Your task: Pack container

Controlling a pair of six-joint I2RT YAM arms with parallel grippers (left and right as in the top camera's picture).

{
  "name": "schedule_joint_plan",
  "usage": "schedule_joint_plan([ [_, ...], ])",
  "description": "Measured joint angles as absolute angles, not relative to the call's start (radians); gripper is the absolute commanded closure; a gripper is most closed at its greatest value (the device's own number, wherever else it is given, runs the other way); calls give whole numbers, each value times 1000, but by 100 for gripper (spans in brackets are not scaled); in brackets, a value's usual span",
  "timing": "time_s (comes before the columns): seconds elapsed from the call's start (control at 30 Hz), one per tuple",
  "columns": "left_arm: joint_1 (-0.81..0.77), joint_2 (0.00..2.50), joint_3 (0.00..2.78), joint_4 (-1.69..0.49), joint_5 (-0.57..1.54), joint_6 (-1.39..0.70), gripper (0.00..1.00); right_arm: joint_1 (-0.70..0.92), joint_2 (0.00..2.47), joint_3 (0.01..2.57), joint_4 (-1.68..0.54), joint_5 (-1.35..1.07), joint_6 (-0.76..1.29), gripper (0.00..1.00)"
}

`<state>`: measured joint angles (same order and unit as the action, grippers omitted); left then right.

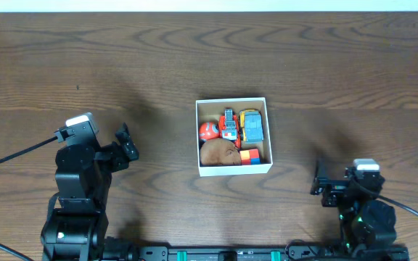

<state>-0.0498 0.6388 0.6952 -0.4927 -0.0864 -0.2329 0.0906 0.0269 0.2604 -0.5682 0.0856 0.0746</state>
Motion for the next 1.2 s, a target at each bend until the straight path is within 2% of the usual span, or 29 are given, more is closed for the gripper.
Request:
schedule_joint_plan([
  [0.23, -50, 639, 694, -493, -86, -233, 2, 90, 13, 60, -116, 47, 39, 1],
  [0.33, -50, 639, 694, -493, -86, -233, 2, 90, 12, 14, -30, 38, -25, 1],
  [0.57, -50, 639, 694, -493, -86, -233, 2, 90, 13, 8, -68, 31, -133, 1],
  [1.2, -50, 639, 694, -493, -86, -233, 2, 90, 13, 8, -69, 29, -163, 1],
])
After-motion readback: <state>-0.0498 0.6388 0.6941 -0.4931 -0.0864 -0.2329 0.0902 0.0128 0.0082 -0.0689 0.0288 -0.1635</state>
